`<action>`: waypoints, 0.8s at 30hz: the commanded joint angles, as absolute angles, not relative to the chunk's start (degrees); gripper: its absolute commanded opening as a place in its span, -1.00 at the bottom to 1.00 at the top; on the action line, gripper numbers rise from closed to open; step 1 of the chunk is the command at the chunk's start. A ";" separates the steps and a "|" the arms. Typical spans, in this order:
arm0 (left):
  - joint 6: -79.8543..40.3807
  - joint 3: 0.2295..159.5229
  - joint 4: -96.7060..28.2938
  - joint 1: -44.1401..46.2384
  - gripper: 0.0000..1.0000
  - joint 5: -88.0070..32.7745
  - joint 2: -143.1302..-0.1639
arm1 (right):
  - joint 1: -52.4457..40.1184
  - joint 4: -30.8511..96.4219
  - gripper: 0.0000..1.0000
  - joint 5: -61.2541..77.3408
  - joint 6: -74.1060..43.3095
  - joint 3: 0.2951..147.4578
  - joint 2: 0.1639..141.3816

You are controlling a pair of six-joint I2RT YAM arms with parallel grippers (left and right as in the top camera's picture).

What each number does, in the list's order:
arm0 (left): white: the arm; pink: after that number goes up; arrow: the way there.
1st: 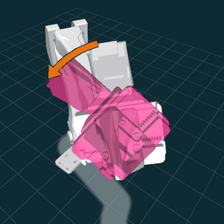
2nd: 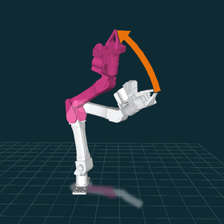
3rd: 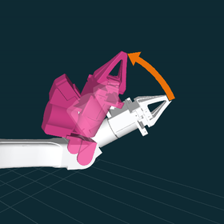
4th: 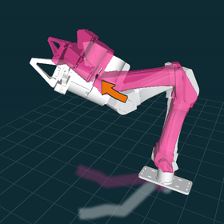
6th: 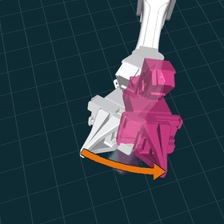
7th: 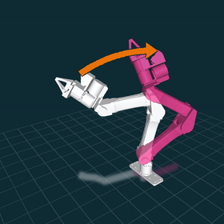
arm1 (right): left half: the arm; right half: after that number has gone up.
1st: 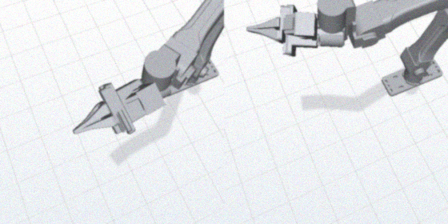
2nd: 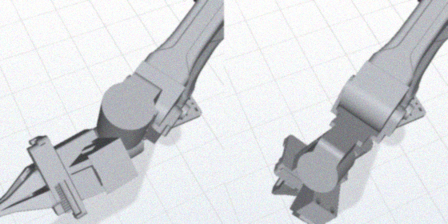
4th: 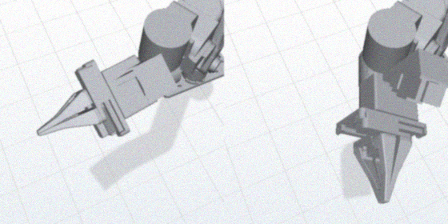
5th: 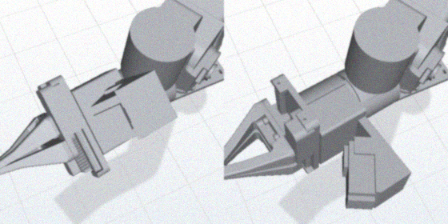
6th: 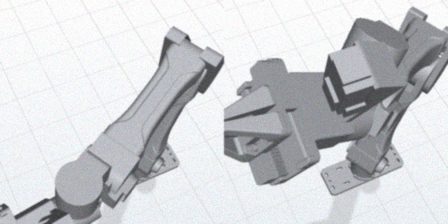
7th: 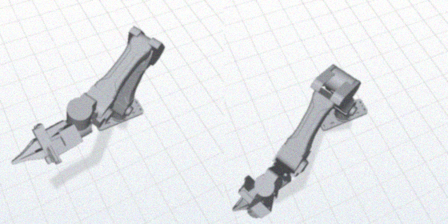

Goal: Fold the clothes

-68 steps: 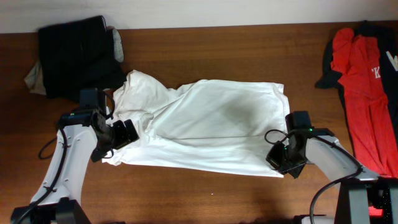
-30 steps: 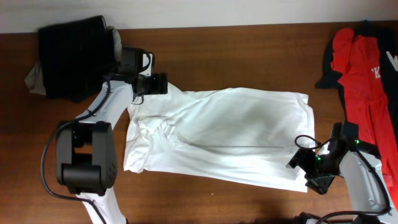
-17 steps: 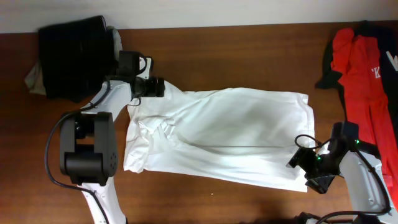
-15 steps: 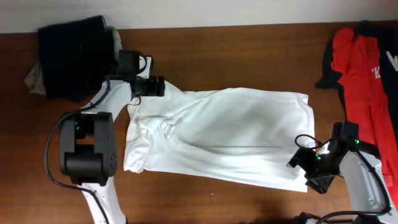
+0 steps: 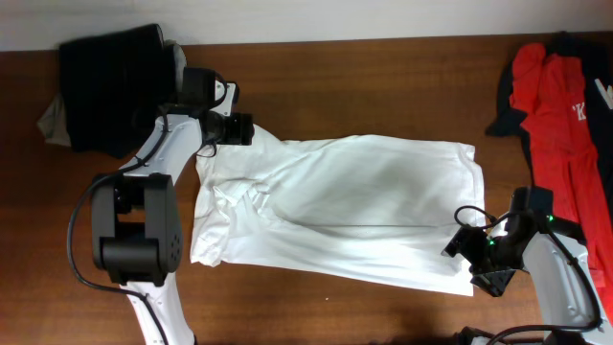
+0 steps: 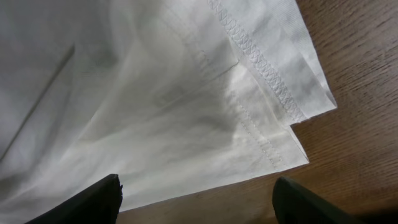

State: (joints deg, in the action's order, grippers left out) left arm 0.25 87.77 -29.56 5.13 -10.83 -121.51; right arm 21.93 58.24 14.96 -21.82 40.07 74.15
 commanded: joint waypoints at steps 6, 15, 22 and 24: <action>1.41 88.53 -30.48 5.23 0.63 -14.17 -122.72 | 21.71 58.17 0.63 15.99 -21.23 40.84 73.47; 1.34 88.55 -32.64 5.19 -0.42 -14.17 -123.04 | 21.71 58.04 0.52 15.99 -21.23 40.84 73.47; 3.99 88.55 -29.89 4.21 0.42 -9.41 -123.37 | 21.71 57.67 0.52 15.99 -21.23 40.84 73.47; 5.28 88.55 -29.61 4.23 0.42 -11.51 -124.27 | 21.71 57.65 0.52 15.99 -21.23 40.84 73.47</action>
